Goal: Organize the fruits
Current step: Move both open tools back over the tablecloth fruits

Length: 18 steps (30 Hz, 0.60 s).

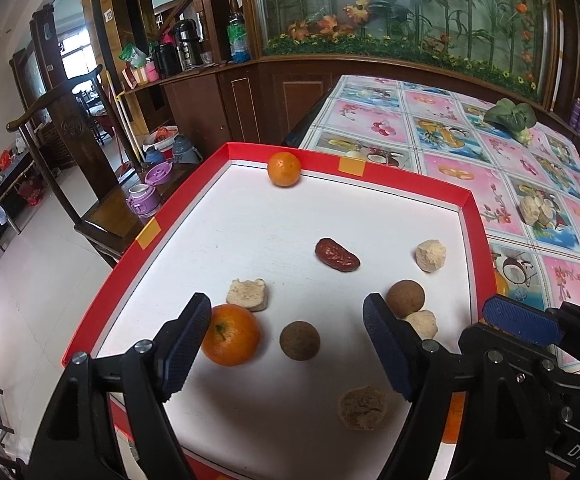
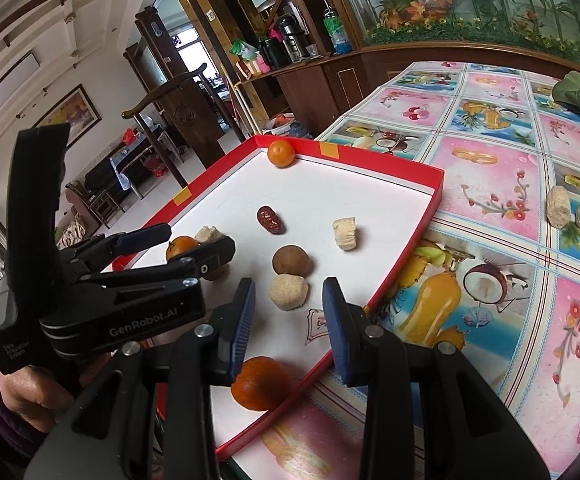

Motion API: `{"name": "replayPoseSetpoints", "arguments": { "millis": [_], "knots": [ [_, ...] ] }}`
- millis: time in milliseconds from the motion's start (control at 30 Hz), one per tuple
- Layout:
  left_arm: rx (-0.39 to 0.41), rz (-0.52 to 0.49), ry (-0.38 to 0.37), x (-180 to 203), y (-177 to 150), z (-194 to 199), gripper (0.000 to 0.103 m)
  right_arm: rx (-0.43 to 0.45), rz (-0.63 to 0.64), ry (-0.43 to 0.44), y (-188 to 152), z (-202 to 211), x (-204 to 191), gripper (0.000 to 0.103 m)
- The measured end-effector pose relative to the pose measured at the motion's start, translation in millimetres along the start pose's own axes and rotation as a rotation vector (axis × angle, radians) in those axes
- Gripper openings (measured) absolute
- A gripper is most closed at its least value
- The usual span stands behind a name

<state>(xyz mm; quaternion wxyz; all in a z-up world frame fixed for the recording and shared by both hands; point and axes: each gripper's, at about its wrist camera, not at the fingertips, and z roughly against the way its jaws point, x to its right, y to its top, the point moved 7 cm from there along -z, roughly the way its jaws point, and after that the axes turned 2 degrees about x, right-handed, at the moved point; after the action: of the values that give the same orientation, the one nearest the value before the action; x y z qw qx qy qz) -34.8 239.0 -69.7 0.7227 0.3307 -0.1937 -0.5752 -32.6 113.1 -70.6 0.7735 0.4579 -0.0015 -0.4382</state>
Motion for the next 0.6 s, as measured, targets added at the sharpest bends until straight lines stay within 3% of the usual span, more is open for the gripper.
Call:
{"name": "replayPoseSetpoints", "arguments": {
  "millis": [600],
  "knots": [
    [0.004, -0.053, -0.011, 24, 0, 2, 0.079, 0.015, -0.03, -0.006, 3, 9, 15, 0.037]
  ]
}}
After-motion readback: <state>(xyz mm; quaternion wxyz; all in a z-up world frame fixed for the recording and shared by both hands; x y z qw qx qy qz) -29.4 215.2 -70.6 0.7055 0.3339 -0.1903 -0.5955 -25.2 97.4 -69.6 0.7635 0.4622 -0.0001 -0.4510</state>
